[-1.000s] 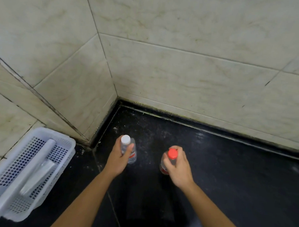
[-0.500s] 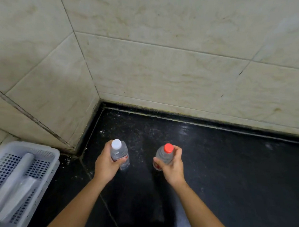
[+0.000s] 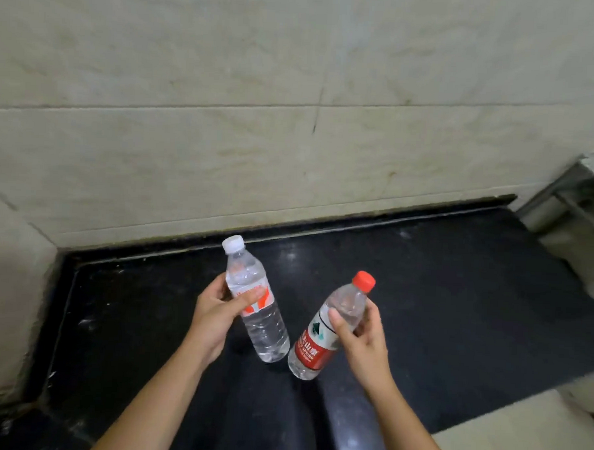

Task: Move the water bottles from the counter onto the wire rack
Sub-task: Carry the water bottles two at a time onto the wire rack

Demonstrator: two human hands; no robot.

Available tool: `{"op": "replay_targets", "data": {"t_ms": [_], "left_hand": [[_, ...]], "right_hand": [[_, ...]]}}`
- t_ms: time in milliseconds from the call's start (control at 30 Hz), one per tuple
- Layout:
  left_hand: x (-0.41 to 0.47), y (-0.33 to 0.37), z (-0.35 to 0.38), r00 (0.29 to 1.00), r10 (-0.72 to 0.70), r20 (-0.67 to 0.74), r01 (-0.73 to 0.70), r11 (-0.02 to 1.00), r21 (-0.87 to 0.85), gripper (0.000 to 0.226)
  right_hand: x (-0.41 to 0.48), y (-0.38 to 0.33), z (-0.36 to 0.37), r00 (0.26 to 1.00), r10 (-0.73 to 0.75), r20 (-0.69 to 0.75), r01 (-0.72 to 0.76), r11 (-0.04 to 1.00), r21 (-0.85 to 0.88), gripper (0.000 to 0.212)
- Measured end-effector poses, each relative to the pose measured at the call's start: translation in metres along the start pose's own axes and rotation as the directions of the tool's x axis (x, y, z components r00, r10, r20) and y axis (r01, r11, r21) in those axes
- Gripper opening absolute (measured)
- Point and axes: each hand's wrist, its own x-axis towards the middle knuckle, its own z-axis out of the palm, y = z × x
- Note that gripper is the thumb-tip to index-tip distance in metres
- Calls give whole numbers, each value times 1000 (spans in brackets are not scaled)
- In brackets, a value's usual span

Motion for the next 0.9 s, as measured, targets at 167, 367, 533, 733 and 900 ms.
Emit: {"op": "replay_targets", "data": {"t_ms": [167,367,533,733,900], "left_hand": [[-19,17,119,989,19,146,-6,996,-84,72],[-70,9,283,940,-62,335,87,994,-61,62],[-111,-20,423,864,-116,490,169,983,-66,59],[-151,-43,577,894,20,447,-59,995,74,56],[-163,-50,676,840,150,521,-219,973,74,52]], "right_hand": [[2,-55,-86,985,-152,-80,159,983,88,45],[-2,-92,-221,974,-175,-146,203,956,212,47],[-8,-109,-366,974,-147,-175,187,953,240,42],[-13,-141,-514,900,-212,-381,258,963,74,37],[-3,-167,-610,786,-252,-564,287,957,-27,38]]}}
